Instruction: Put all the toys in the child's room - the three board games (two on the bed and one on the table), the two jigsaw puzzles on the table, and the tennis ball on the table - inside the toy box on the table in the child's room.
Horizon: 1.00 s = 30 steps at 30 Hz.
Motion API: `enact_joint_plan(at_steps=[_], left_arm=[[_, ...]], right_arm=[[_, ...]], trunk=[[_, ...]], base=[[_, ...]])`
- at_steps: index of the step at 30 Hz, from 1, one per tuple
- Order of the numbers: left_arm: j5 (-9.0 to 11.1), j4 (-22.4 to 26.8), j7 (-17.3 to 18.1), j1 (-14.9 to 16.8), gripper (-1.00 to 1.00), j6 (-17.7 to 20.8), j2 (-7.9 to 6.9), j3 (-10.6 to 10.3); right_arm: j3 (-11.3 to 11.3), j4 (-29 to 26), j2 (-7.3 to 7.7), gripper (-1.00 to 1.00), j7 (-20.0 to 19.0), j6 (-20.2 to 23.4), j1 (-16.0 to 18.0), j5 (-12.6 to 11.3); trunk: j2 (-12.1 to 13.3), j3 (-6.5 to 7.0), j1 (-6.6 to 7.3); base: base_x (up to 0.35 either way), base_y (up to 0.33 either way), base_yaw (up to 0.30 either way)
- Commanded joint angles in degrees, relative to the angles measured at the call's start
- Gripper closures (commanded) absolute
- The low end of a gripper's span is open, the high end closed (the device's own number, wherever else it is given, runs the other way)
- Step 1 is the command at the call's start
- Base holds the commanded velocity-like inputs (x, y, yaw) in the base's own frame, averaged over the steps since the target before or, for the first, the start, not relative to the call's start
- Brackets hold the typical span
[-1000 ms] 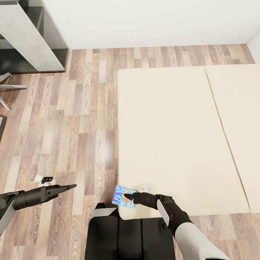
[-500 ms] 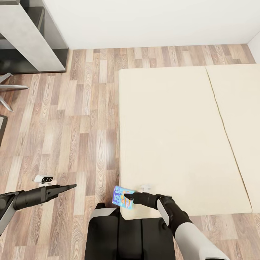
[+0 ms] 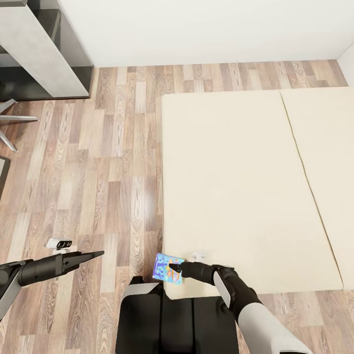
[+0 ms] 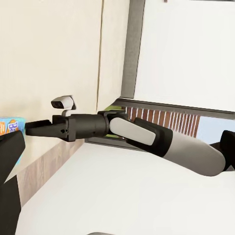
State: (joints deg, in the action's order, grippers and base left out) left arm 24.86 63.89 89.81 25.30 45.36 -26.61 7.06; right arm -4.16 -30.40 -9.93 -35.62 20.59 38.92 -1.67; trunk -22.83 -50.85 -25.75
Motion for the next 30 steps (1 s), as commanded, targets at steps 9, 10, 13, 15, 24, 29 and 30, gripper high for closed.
enact_joint_plan(at_steps=[9,10,13,15,24,29,30], left_arm=[[0.02,0.01,0.19,0.01,-1.00,0.61,-0.02,-0.02],[0.02,0.01,0.19,0.01,-1.00,0.61,-0.02,-0.02],[0.02,0.01,0.19,0.01,-1.00,0.61,-0.02,-0.02],[0.02,0.01,0.19,0.01,-1.00,0.61,-0.02,-0.02],[0.07,-0.01,0.19,0.01,-1.00,0.61,-0.02,-0.02],[0.02,-0.01,0.19,0.01,-1.00,0.61,-0.02,-0.02],[0.02,-0.02,0.19,0.01,-1.00,0.61,-0.02,-0.02]], right_arm=[[-0.50,-0.09,-0.07,-1.00,-0.24,0.51,0.01,-0.17],[-0.50,-0.09,-0.07,-1.00,-0.24,0.51,0.01,-0.17],[-0.48,-0.21,-0.07,-1.00,-0.24,0.51,0.01,-0.17],[-0.45,-0.33,-0.07,-1.00,-0.24,0.51,0.01,-0.17],[-0.41,-0.53,-0.07,-1.00,-0.24,0.51,0.01,-0.17],[-0.41,-0.54,-0.07,-1.00,-0.24,0.51,0.01,-0.17],[-0.41,-0.54,-0.07,-1.00,-0.24,0.51,0.01,-0.17]], trunk=[[-0.09,-0.06,-0.03],[-0.09,-0.06,-0.03],[-0.09,0.02,-0.03],[-0.09,0.15,-0.03],[-0.09,0.95,-0.03],[-0.09,1.42,-0.03],[-0.09,1.51,-0.03]], base=[[0.000,0.000,0.000],[0.000,0.000,0.000],[0.000,0.000,0.000],[0.000,0.000,0.000],[0.000,0.000,0.000],[0.000,0.000,0.000],[0.000,0.000,0.000]])
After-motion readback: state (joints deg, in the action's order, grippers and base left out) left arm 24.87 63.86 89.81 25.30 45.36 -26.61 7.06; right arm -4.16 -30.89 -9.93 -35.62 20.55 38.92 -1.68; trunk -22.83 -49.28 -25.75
